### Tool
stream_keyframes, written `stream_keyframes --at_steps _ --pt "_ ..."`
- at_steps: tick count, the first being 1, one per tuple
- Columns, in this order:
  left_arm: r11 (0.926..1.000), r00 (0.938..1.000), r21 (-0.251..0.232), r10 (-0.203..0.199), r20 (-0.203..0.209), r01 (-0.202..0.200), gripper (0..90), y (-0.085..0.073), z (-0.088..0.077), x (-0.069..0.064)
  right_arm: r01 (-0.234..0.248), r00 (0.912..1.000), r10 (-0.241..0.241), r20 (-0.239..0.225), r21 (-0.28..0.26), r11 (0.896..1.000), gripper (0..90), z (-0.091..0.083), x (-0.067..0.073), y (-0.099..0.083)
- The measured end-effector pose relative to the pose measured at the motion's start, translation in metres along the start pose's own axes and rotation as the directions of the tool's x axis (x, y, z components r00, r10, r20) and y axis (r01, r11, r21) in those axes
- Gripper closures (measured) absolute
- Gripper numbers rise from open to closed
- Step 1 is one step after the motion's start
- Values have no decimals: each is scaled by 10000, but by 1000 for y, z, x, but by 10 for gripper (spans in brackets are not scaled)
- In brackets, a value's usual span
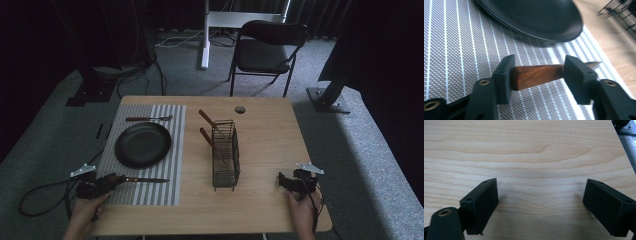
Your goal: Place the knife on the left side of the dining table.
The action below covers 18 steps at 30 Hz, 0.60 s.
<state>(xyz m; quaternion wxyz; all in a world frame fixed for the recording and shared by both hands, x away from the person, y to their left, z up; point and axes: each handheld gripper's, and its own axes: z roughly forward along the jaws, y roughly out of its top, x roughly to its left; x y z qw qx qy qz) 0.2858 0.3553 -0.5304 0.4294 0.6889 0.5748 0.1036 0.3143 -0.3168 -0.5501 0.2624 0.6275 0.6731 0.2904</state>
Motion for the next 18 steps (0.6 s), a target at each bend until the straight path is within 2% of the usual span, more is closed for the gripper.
stream_keyframes --at_steps 2,4,5,7,9,10,11,13,14,15,18 --pt "9999 9999 58 96 -112 -96 389 0 2 -1 -5 10000 5 -4 1 10000 119 0 0 0" --pt "9989 9986 330 347 -399 -334 362 -1 8 -5 -7 10000 7 -2 2 10000 119 0 0 0" --pt "9987 9981 348 376 -478 -360 341 -1 9 -5 -7 10000 7 -3 3 10000 119 0 0 0" --pt "9971 9976 726 292 -631 -246 317 1 12 -6 -2 10000 2 -3 1 10000 119 0 0 0" --pt "9972 9946 682 386 -964 -321 292 1 14 -9 -8 10000 8 -3 3 10000 119 0 0 0" --pt "9972 9946 682 386 -964 -321 273 1 14 -9 -4 10000 4 -4 0 10000 119 0 0 0" --pt "9957 9862 753 649 -1526 -539 208 2 17 -13 -8 10000 8 -3 2 10000 119 0 0 0" --pt "9956 9844 740 687 -1623 -573 181 3 19 -14 -8 10000 8 -2 2 10000 119 0 0 0" --pt "9966 9860 678 573 -1566 -472 162 3 21 -14 -6 10000 6 -3 4 10000 119 0 0 0" --pt "9968 9865 642 568 -1538 -474 100 3 22 -14 -7 10000 7 -4 2 10000 119 0 0 0" --pt "9986 9815 249 506 -1847 -468 100 2 20 -16 -7 10000 7 -3 2 10000 119 0 0 0"
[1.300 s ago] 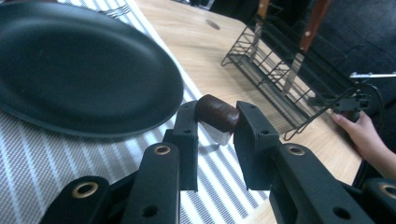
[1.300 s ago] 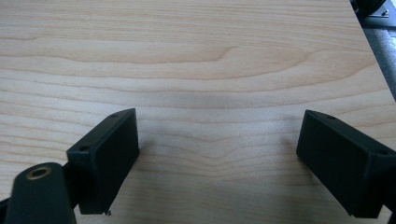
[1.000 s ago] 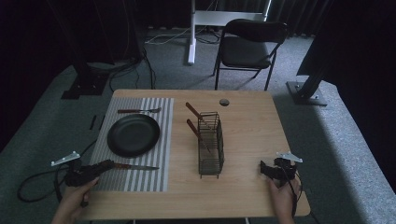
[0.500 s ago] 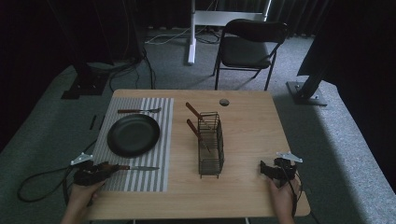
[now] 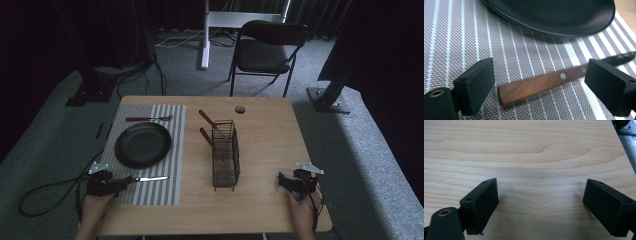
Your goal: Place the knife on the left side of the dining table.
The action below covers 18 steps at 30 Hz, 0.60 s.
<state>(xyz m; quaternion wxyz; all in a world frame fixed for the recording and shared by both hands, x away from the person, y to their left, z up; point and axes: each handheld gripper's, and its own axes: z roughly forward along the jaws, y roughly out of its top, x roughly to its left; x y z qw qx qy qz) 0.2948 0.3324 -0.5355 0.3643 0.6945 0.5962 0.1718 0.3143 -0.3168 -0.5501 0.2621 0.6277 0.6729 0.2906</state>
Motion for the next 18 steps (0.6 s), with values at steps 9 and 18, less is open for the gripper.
stream_keyframes --at_steps 9,18 --pt "9984 9912 -563 -16 -1323 -59 1 -14 -15 -7 3 10000 -3 -2 -1 10000 119 0 0 0" --pt "9980 9850 -463 349 -1690 -433 1 -25 -23 -16 -1 10000 1 1 0 10000 119 0 0 0"
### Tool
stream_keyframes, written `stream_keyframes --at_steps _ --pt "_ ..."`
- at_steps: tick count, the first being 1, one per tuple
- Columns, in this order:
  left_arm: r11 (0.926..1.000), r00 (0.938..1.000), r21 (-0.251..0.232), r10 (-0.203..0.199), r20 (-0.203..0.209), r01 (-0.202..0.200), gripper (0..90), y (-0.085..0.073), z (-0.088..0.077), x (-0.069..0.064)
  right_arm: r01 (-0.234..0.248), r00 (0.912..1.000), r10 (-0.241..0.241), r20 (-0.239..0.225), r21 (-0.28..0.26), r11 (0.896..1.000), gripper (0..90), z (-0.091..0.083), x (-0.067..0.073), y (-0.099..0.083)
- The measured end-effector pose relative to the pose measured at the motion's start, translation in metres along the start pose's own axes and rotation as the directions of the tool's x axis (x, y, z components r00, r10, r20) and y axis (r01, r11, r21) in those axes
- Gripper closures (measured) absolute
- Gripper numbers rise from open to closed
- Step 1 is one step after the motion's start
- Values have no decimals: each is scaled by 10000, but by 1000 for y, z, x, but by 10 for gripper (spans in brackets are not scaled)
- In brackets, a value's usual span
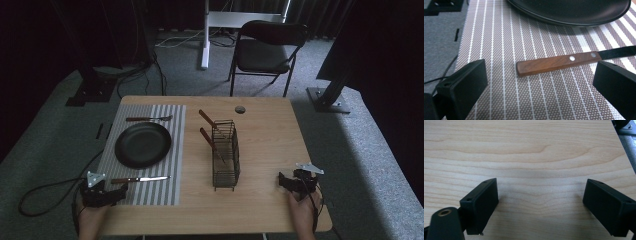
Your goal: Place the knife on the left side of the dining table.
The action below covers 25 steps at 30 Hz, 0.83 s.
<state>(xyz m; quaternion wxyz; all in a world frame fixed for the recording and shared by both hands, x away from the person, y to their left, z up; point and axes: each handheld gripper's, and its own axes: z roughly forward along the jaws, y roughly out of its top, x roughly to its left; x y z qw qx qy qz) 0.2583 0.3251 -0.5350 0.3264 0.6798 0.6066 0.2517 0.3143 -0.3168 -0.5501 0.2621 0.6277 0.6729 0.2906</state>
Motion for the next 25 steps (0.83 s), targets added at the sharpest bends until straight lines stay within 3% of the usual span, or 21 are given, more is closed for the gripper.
stream_keyframes --at_steps 9,19,25 --pt "9979 9972 -598 208 -717 -251 2 -13 -11 -3 1 10000 -1 -1 1 10000 119 0 0 0" --pt "9959 9886 -627 552 -1404 -645 2 -19 -21 -7 -1 10000 1 -2 0 10000 119 0 0 0" --pt "9957 9856 -674 520 -1608 -636 2 -20 -21 -7 -1 10000 1 -2 1 10000 119 0 0 0"
